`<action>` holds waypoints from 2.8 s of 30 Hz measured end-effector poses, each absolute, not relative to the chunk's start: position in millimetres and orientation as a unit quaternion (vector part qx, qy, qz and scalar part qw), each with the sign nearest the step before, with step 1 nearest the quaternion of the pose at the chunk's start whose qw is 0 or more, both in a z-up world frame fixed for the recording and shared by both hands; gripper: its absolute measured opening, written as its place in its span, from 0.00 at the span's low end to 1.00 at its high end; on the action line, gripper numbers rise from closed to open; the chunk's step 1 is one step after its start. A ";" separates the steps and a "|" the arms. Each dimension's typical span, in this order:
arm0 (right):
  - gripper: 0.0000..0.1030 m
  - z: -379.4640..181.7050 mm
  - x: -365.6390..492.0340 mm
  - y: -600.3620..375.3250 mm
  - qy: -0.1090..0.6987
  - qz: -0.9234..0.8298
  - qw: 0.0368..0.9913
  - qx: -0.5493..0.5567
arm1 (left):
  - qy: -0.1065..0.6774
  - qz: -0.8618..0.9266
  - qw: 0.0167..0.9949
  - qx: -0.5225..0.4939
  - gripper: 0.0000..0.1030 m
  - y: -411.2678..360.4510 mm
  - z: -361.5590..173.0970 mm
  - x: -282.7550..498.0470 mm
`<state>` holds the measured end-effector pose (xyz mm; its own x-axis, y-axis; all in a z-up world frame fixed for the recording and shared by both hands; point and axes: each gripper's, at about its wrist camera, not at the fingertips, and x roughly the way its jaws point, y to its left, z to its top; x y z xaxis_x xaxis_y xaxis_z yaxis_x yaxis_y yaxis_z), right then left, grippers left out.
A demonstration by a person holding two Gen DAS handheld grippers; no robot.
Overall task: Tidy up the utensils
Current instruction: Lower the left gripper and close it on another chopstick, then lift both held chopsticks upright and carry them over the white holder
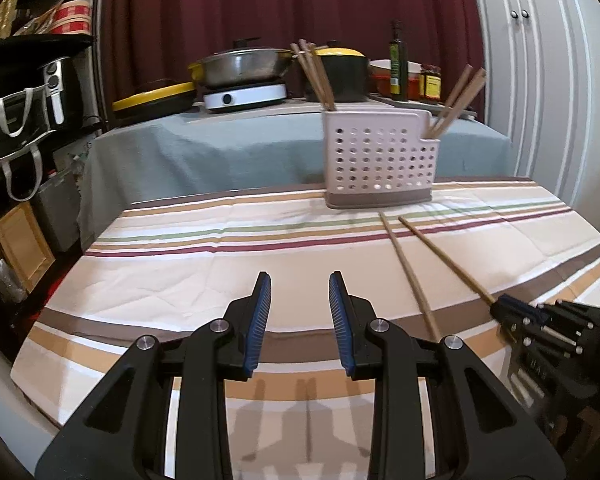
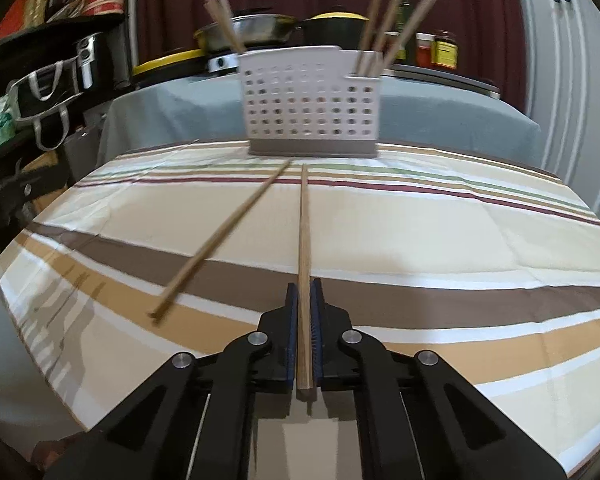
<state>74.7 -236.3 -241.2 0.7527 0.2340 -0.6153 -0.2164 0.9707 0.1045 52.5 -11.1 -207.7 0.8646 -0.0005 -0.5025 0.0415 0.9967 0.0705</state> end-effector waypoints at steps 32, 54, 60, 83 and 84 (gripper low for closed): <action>0.18 -245.6 61.3 -304.1 0.309 0.091 0.945 0.049 | 0.318 -0.099 0.942 0.037 0.07 -86.1 -274.1 71.6; 0.19 -251.3 46.5 -305.3 0.297 0.080 0.951 0.039 | 0.302 -0.102 0.947 0.030 0.06 -77.1 -277.4 64.6; 0.08 -251.3 45.6 -305.5 0.296 0.088 0.950 0.044 | 0.296 -0.106 0.949 0.035 0.06 -76.6 -277.9 62.8; 0.07 -153.5 30.8 -303.4 0.184 0.078 0.980 0.008 | 0.159 -0.090 0.983 0.035 0.06 -50.0 -159.6 23.0; 0.07 -147.4 30.1 -302.8 0.179 0.078 0.981 0.008 | 0.152 -0.087 0.984 0.035 0.06 -48.6 -152.5 20.3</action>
